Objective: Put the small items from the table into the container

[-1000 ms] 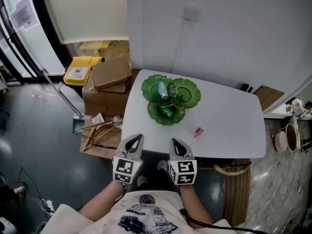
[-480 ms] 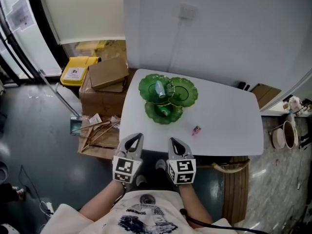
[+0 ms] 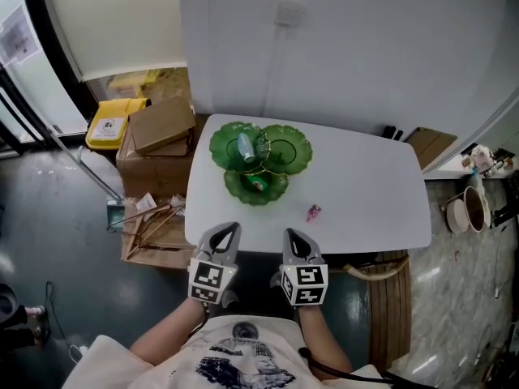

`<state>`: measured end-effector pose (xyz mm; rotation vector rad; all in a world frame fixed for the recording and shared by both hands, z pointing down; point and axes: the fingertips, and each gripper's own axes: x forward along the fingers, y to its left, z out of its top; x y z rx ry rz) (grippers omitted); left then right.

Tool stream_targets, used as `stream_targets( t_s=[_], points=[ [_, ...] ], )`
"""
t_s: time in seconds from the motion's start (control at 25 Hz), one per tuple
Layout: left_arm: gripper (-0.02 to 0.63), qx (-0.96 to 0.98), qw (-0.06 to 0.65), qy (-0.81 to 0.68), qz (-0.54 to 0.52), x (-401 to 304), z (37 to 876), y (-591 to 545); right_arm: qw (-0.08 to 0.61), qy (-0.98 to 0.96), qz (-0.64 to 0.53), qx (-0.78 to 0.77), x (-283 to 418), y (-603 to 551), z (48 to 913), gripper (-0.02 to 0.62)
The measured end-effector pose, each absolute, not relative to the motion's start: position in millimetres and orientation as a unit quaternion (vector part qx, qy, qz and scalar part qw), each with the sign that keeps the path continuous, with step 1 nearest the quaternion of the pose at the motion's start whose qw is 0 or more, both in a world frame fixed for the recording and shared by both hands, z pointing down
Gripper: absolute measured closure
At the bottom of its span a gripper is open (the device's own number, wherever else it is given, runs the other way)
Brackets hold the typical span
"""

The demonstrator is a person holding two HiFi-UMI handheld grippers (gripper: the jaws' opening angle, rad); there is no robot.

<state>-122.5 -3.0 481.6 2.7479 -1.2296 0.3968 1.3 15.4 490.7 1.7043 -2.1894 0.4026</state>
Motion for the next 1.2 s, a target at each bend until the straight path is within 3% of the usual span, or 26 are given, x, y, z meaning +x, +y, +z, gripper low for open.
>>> stream_targets(
  t_s=[0.68, 1.2],
  points=[
    [0.615, 0.913, 0.072, -0.372, 0.148, 9.8, 509.0, -41.9, 0.182, -0.732, 0.193, 0.627, 134.6, -12.7, 535.6, 0.593],
    [0.617, 0.895, 0.098, -0.401, 0.167, 66.8, 542.7, -71.5, 0.196, -0.746, 0.256, 0.582, 177.1, -49.8, 588.3, 0.461]
  ],
)
